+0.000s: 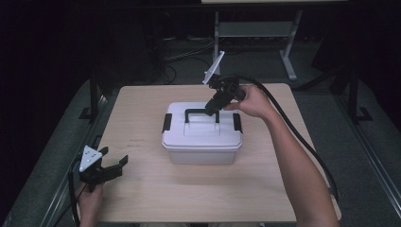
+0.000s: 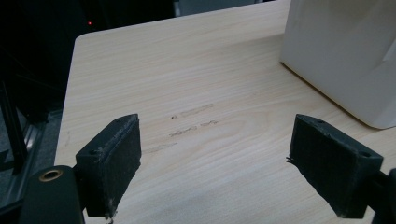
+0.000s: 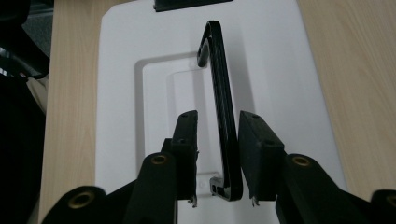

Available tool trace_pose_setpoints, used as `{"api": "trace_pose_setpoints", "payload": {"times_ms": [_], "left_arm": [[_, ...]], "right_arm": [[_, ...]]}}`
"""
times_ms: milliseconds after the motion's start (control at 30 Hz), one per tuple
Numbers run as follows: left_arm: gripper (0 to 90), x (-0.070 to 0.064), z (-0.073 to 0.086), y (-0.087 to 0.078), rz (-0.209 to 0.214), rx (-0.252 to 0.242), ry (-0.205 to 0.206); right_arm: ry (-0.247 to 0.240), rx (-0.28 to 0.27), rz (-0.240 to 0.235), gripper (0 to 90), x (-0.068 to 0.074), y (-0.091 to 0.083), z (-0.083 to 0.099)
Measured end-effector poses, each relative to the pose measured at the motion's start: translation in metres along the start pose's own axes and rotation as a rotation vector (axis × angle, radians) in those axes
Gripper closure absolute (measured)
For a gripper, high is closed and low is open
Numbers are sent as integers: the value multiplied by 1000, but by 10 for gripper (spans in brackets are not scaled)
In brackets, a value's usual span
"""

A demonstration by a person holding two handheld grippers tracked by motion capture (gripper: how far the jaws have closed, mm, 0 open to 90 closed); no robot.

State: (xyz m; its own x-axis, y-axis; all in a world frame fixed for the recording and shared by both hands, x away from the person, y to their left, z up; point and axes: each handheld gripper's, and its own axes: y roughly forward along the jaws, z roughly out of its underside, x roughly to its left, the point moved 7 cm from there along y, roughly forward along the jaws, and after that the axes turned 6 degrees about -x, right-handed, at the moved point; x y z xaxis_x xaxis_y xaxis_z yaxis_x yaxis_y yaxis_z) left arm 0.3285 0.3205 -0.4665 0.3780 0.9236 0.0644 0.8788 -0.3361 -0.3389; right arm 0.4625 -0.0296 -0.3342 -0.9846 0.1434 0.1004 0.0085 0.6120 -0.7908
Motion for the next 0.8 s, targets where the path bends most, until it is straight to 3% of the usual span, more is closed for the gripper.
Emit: {"api": "trace_pose_setpoints", "payload": {"times_ms": [800], "left_arm": [[161, 3, 3, -4, -10, 4, -2]], "right_arm": [[63, -23, 46, 525, 3, -23, 24]]}}
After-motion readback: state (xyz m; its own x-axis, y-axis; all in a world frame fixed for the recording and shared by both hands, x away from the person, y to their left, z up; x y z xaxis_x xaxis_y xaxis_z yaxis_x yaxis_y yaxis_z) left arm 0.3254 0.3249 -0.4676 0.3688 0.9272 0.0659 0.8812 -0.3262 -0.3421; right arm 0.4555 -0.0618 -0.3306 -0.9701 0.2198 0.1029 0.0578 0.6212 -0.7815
